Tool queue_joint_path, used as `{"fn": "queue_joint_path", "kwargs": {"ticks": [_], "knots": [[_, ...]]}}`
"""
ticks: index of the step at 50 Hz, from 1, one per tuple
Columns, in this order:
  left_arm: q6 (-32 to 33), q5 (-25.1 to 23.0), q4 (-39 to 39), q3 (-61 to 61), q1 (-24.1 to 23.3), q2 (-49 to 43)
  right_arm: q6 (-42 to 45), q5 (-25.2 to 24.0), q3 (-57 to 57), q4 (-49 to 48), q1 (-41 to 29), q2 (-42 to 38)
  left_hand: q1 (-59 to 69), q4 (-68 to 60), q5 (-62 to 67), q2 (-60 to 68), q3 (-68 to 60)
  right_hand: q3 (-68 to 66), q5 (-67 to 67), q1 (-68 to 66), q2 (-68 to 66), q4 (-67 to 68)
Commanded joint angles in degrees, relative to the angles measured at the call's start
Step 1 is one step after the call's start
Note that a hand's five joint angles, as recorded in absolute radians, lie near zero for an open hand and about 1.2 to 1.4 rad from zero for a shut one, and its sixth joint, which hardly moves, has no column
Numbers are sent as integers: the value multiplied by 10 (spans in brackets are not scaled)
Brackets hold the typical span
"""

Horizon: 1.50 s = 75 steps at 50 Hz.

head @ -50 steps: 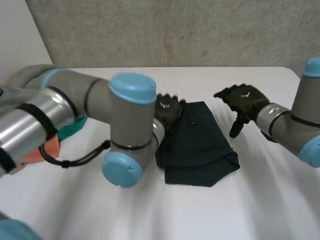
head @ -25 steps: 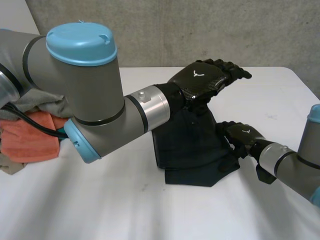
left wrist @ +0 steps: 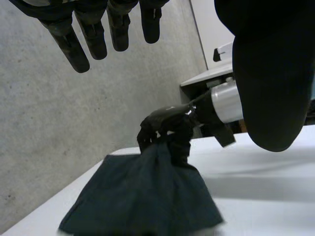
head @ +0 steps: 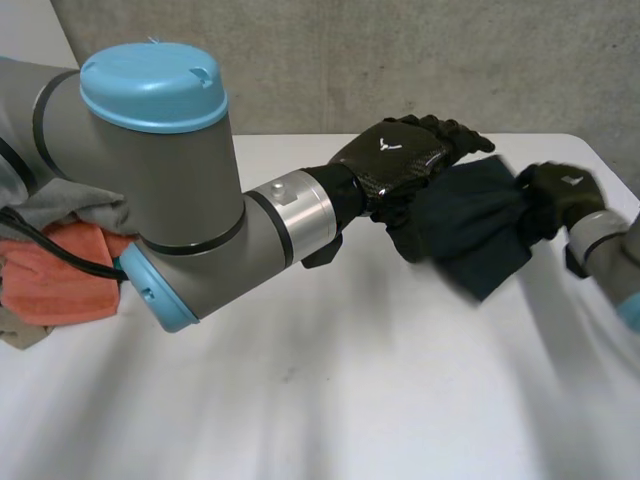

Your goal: Fold the laundry.

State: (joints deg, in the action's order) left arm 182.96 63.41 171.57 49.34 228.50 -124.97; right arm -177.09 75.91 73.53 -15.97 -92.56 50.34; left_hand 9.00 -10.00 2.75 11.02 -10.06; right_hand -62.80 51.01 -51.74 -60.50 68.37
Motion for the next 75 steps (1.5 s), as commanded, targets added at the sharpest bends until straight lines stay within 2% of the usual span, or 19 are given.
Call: {"fn": "queue_joint_path", "kwargs": {"ticks": [1, 6, 13, 16, 17, 18, 23, 27, 31, 35, 39, 40, 43, 47, 55, 63, 65, 68, 75], "knots": [[-1, 1, 1, 1, -3, 9, -15, 20, -219, 50, 99, -131, 12, -2, -25, -8, -2, -172, 190, -283, -195, 116], [0, 3, 1, 6, -5, 18, -15, 26, -357, 74, 121, -220, 12, -2, -25, -8, -2, -172, 190, -283, -195, 116], [1, 7, 1, 15, -8, 21, -8, 39, -623, 210, 159, -364, 12, -2, -25, -8, -2, -172, 190, -283, -195, 116], [2, 7, 1, 18, -10, 24, -7, 46, -630, 211, 162, -371, 12, -2, -25, -8, -2, -172, 190, -283, -195, 116], [2, 7, 1, 18, -10, 24, -5, 55, -627, 210, 164, -371, 12, -2, -25, -8, -2, 345, -327, 235, 322, -401], [2, 7, 1, 19, -10, 24, 0, 62, -626, 210, 165, -371, 11, -1, -27, -10, 0, 528, -510, 417, 505, -584], [1, 7, 1, 19, -9, 23, 61, 109, -625, 210, 166, -369, 12, -2, -25, -8, -2, 528, -510, 417, 505, -584], [1, 13, 2, 18, -8, 24, 146, 123, -582, 206, 157, -337, 12, -2, -25, -8, -2, 528, -510, 417, 505, -584], [0, 33, 2, 18, -5, 25, 230, 122, -441, 146, 147, -241, 12, -2, -25, -8, -2, 528, -510, 417, 505, -584], [0, 82, 7, 9, 4, 29, 285, 101, -235, 12, 139, -105, 16, -6, -22, -5, -5, 528, -510, 417, 505, -584], [6, 173, 13, -1, 46, 52, 301, 10, -28, -112, 96, 38, 19, -9, -19, -1, -8, 528, -510, 417, 505, -584], [8, 214, 14, -6, 72, 60, 303, -8, 1, -115, 87, 57, 17, -7, -20, -3, -7, 528, -510, 417, 505, -584], [20, 261, 14, -11, 125, 68, 302, -66, 91, -102, 64, 112, 12, -2, -25, -8, -2, 528, -510, 417, 505, -584], [131, 292, 23, -15, 231, 61, 303, -87, 167, -55, 42, 161, 14, -4, -24, -6, -3, 528, -510, 417, 505, -584], [350, 312, 83, -46, 366, -49, 327, -91, 246, 32, -14, 209, 11, -1, -27, -10, 0, 528, -510, 417, 505, -584], [414, 308, 156, -67, 426, -172, 343, -90, 284, 37, -29, 209, 31, -21, -7, 10, -20, 528, -510, 417, 505, -584], [419, 309, 155, -75, 428, -186, 343, -89, 287, 36, -31, 209, 119, -109, 82, 99, -109, 528, -510, 417, 505, -584], [415, 304, 155, -76, 419, -192, 343, -88, 286, 35, -31, 210, 708, -698, 671, 688, -698, 528, -510, 417, 505, -584], [328, 294, 162, -36, 345, -62, 342, -87, 283, 31, -27, 221, 710, -700, 672, 690, -699, 528, -510, 417, 505, -584]]}}
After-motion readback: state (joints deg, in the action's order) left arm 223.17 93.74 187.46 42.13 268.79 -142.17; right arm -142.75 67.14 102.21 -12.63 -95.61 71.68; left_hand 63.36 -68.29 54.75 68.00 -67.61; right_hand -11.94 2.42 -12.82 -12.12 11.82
